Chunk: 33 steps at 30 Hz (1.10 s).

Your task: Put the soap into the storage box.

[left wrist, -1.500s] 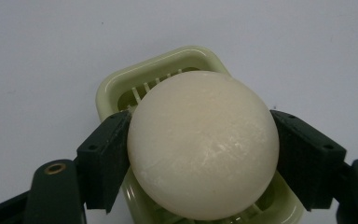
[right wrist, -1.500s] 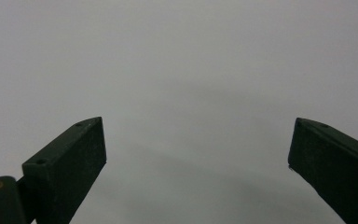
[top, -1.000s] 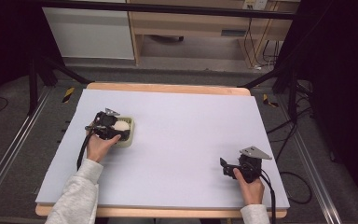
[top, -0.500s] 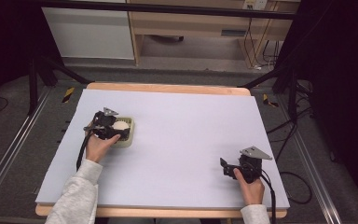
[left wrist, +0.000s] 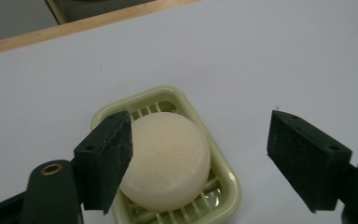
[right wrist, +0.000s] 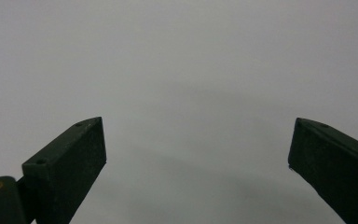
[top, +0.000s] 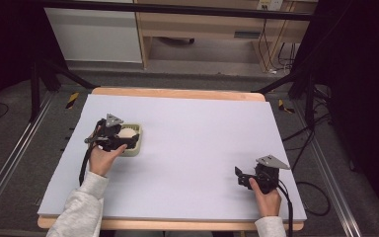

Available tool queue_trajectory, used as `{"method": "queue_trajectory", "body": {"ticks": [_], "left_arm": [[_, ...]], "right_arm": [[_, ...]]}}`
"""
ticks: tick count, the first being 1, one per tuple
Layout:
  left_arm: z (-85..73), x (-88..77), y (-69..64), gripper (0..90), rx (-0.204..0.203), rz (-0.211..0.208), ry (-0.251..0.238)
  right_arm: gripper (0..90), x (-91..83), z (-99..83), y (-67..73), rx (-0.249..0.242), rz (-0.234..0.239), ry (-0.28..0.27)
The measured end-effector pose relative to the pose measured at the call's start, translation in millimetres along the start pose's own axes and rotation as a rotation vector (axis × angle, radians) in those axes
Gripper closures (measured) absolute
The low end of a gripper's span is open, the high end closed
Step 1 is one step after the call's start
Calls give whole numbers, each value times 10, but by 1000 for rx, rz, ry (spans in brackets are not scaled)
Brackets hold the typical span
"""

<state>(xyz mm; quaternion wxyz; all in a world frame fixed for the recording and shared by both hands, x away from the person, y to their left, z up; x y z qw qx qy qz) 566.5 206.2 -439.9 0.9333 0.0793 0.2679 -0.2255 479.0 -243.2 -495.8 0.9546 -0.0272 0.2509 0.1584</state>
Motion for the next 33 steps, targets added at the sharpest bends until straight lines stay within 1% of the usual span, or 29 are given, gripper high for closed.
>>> {"method": "queue_trajectory", "body": {"ticks": [2, 5, 6, 7, 8, 10, 14, 16, 17, 18, 19, 20, 21, 22, 23, 24, 25, 26, 28, 29, 31, 32, 33], "left_arm": [[-14, -51, -39, 234, 7, -8, -6], [-35, -133, -96, 247, 18, -17, -20], [-35, -133, -96, 249, 18, -17, -20], [-47, -190, -118, 251, 13, -22, -41], [-47, -190, -118, 251, 13, -22, -41], [-91, -269, -139, 252, 0, -32, -48], [-209, -380, -147, 254, -15, -25, -54], [-281, -432, -137, 254, -25, -21, -54], [-281, -432, -137, 255, -25, -21, -54], [-335, -467, -126, 255, -31, -21, -57], [-363, -485, -119, 255, -40, -22, -59], [-363, -485, -119, 255, -40, -22, -59], [-421, -519, -103, 254, -54, -22, -63], [-421, -519, -103, 252, -54, -22, -63], [-482, -546, -90, 250, -51, -20, -59], [-512, -563, -79, 248, -46, -10, -53], [-512, -563, -79, 246, -46, -10, -53], [-576, -585, -60, 245, -47, -7, -47], [-649, -610, -33, 242, -44, 3, -37], [-690, -622, -18, 239, -45, 7, -31], [-772, -648, 17, 237, -46, 16, -21], [-772, -648, 17, 234, -46, 16, -21], [-844, -672, 55, 230, -51, 29, -9]], "right_arm": [[46, -6, 0, -5, 7, -2, 1], [46, -10, -9, -22, 5, -6, 1], [45, -13, -13, -27, 6, -8, 2], [45, -16, -19, -33, 6, -10, 4], [45, -16, -19, -33, 6, -10, 4], [45, -24, -33, -53, 8, -14, 3], [46, -46, -56, -70, 7, -22, 7], [46, -51, -72, -84, 0, -26, 14], [46, -51, -72, -84, 0, -26, 14], [47, -64, -77, -87, 1, -27, 18], [46, -63, -80, -94, -8, -31, 17], [46, -63, -80, -94, -8, -31, 17], [46, -67, -87, -92, -6, -35, 18], [47, -66, -91, -94, -9, -35, 18], [46, -72, -95, -87, 2, -31, 24], [47, -68, -101, -97, -7, -35, 23], [47, -72, -104, -95, 0, -34, 25], [47, -74, -106, -98, 0, -34, 25], [47, -78, -108, -109, -5, -38, 22], [47, -87, -107, -105, 4, -32, 23], [47, -95, -108, -113, 1, -37, 21], [47, -95, -108, -113, 1, -37, 21], [47, -103, -109, -120, 7, -36, 20]]}}
Point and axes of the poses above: each handheld gripper's, and its own axes: x roughly forward along the jaws, z roughly out of its top, y roughly to its left, the point moved 4 cm from there along x, roughly forward along the jaws, and after that the axes turned 4 degrees about -y, right-handed, at the moved point
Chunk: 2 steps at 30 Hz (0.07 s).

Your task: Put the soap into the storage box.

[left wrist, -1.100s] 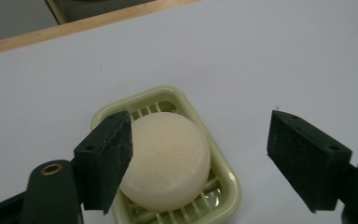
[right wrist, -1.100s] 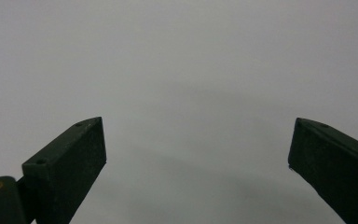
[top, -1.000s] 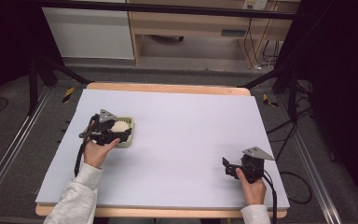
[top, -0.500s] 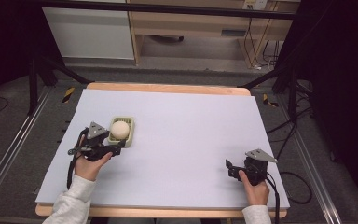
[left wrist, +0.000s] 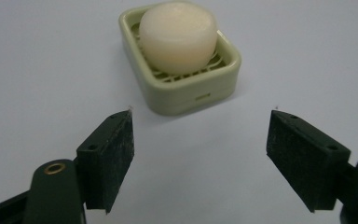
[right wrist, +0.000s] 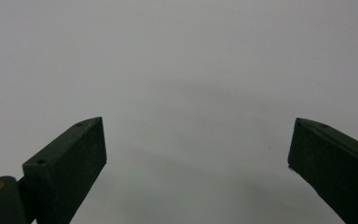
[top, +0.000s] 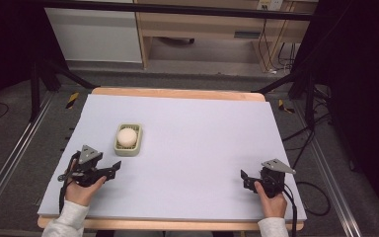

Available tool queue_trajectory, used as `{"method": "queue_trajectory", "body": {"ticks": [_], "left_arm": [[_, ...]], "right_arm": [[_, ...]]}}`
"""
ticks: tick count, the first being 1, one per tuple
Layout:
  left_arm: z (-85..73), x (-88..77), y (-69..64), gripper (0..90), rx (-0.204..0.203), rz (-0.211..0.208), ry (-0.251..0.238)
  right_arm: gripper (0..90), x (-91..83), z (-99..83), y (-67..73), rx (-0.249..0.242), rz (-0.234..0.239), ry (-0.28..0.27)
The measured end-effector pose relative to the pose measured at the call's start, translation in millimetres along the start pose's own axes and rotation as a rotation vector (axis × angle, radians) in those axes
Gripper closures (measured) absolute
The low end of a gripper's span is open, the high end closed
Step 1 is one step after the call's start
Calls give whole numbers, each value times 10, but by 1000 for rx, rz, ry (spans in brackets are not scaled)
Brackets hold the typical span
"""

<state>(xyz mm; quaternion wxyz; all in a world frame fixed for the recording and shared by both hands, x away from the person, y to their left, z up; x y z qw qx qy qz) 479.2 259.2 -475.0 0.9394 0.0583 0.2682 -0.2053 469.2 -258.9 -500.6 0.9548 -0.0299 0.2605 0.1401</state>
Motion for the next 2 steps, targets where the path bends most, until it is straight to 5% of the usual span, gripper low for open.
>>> {"method": "queue_trajectory", "body": {"ticks": [2], "left_arm": [[-30, -16, 18, 229, 0, 4, 5]], "right_arm": [[47, -1, -2, -9, 0, -5, -1]]}}
Point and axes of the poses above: each handheld gripper's, and its own axes: x roughly forward along the jaws, z roughly out of its top, y roughly to its left, the point moved 4 cm from there along x, roughly forward along the jaws, and after that the axes turned 4 degrees about -y, right-handed, at the moved point
